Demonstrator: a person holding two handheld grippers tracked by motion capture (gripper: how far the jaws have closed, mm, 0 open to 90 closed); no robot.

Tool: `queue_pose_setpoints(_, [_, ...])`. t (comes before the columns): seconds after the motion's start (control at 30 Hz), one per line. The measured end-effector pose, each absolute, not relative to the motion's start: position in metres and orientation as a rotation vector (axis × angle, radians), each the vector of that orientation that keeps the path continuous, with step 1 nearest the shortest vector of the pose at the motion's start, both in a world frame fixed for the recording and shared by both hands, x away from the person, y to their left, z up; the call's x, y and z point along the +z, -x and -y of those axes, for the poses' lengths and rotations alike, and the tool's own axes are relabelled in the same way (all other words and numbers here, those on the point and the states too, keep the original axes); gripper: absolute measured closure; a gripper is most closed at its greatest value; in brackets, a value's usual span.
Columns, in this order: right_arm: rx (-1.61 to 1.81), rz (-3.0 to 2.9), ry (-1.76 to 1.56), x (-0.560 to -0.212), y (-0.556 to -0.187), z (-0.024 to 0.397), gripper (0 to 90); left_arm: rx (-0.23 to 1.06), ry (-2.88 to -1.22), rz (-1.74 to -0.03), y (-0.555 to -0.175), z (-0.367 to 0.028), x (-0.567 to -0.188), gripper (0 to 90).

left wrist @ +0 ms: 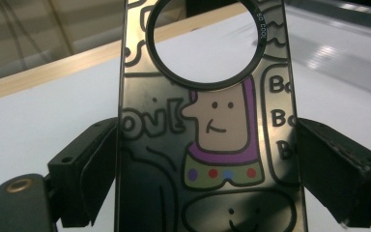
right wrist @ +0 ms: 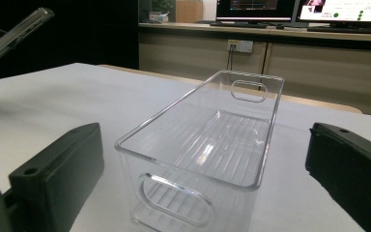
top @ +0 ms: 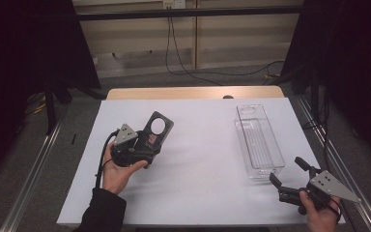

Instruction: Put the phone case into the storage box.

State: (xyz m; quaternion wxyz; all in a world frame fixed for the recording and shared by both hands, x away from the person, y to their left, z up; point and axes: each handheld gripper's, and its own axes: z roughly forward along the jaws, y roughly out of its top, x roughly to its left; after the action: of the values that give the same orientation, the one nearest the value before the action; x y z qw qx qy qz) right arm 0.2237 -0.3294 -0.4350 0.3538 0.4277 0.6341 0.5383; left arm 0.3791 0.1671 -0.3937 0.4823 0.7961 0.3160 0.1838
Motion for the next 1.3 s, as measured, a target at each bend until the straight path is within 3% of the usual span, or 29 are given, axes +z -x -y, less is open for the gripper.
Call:
queue_pose_setpoints(0.43, [1.411,-1.634,-1.085,-0.431,-0.223,0.329,0.0,0.409,-1.820,-0.659,-0.359,-0.169,-0.392,12.4])
queue_pose_setpoints(0.9, [1.549,-1.706,-1.012,-0.417,-0.223,0.313,0.0,0.334,-1.804,-0.563,-0.332,-0.161,-0.397,12.3])
queue_pose_setpoints(1.3, [1.656,-1.828,-0.910,-0.408,-0.236,0.287,0.0,0.257,-1.817,-0.506,-0.334,-0.145,-0.402,12.4])
